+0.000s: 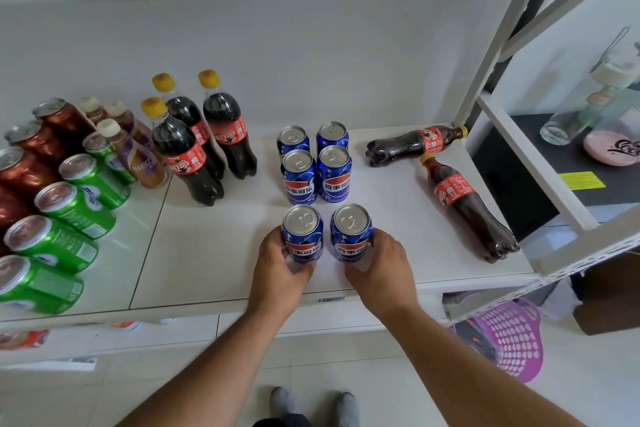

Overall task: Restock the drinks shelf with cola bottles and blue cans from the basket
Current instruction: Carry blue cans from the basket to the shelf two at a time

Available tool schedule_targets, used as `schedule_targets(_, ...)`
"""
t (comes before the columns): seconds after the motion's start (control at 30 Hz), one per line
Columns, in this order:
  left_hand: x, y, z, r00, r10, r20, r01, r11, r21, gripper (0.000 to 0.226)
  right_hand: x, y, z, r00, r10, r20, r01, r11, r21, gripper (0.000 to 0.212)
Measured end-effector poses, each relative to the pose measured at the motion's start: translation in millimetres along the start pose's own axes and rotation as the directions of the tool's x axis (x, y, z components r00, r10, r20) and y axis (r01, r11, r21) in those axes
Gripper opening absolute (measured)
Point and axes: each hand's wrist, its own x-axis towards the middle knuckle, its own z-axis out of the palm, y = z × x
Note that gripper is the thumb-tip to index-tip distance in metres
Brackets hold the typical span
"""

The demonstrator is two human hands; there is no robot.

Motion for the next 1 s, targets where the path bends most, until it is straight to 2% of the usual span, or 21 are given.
schedule_targets(0.13,4,1,0,0.999,-0.032,0.015,0.032,0.999,-0.026,0.079,6,-1,1,1.0,-0.007,-0.002,0.007,1.0,-0.01,0.05)
schedule_targets(0.5,30,12,5,0.999,-0.053,0.008,0.053,0.991,-0.126,0.075,39,-12,10,1.0,-0.006,0.012,0.007,1.0,-0.029,0.042)
schedule_targets(1.0,40,30,2,0.999,-0.042,0.007,0.043,0.995,-0.087,0.075,56,-16,12,1.0,-0.003,0.028,0.003,1.0,0.0,0.041)
